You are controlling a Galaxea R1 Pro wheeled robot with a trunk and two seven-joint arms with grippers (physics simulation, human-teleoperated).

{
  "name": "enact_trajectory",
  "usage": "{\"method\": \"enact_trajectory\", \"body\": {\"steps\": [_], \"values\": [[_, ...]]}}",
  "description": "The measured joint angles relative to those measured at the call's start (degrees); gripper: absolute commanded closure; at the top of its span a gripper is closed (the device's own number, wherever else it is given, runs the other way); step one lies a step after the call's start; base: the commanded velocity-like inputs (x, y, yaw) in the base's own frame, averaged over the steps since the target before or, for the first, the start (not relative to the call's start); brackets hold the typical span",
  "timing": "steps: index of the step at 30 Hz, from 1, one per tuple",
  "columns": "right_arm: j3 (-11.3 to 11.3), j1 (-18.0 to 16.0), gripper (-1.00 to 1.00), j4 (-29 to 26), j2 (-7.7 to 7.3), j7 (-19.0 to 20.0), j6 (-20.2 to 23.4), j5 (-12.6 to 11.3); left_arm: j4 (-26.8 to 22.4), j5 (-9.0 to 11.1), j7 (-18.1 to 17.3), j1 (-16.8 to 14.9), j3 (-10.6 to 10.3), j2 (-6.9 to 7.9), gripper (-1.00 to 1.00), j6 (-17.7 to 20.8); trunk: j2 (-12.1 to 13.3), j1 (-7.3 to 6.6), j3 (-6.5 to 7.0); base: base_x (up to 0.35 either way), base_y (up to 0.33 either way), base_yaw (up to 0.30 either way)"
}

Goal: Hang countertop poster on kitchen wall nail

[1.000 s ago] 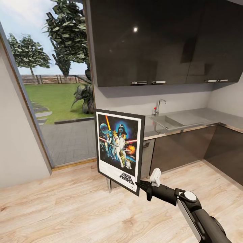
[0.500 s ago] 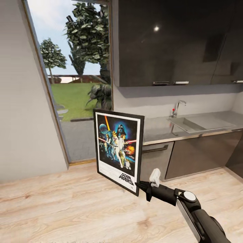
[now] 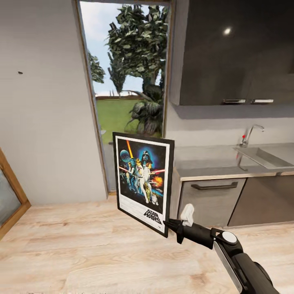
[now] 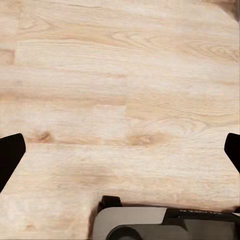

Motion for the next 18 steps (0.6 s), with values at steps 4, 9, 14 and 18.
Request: {"method": "enact_trajectory", "body": {"steps": [4,9,14,18], "values": [[0.0,0.0,1.00,0.0,0.00,0.0,0.1,0.0,0.0,0.0,0.0,0.0,0.0,0.00,-1.00,0.0,0.0,0.00,0.00,0.000,0.300,0.290],[0.1,0.0,1.00,0.0,0.00,0.0,0.1,0.0,0.0,0.0,0.0,0.0,0.0,0.00,-1.00,0.0,0.0,0.00,0.00,0.000,0.302,0.290],[0.0,0.0,1.00,0.0,0.00,0.0,0.0,0.0,0.0,0.0,0.0,0.0,0.0,0.00,-1.00,0.0,0.0,0.00,0.00,0.000,0.315,0.194],[-0.1,0.0,1.00,0.1,-0.06,0.0,0.0,0.0,0.0,0.0,0.0,0.0,0.0,0.00,-1.00,0.1,0.0,0.00,0.00,0.000,0.343,0.030]]}}
